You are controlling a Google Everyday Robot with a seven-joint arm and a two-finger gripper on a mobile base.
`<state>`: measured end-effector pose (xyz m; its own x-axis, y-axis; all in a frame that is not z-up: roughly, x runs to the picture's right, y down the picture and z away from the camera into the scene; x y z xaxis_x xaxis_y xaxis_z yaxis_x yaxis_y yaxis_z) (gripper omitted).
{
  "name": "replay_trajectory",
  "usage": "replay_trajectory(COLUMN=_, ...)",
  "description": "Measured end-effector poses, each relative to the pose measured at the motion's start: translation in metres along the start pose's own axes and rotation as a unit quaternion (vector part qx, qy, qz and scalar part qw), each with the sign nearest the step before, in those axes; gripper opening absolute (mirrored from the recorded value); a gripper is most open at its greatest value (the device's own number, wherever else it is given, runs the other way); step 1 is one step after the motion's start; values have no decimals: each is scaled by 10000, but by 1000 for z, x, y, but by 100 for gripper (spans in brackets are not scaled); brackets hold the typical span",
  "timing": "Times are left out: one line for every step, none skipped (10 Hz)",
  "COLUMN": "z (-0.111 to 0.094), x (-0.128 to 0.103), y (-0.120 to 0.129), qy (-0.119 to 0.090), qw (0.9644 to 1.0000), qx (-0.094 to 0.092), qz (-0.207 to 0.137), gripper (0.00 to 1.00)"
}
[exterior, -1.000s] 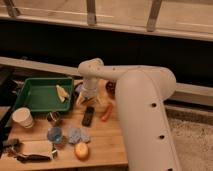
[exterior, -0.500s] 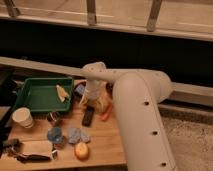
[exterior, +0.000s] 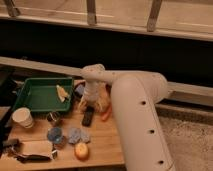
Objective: Wipe tray with eraser
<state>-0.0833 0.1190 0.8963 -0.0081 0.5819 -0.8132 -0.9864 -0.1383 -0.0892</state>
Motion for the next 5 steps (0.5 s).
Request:
replay_trajectory(z=1, x=1, y=0, qy=2, qw=10000, qx=7, qz=-28, gripper=60)
replay_trajectory(z=2, x=1, y=1, qy=-6, qw=10000, qx=10, qz=-55, gripper=52)
replay_trajectory(z=3, x=1, y=3, qy=-24, qw=9999, qx=9, qz=-98, gripper=41)
replay_trajectory(z=4, x=1, y=6, qy=-42, qw=9999, qx=18, qz=-140, gripper=30)
replay_trajectory(z=3, x=0, y=7, qy=-82, qw=9998, qx=2, qz=-163, gripper=22)
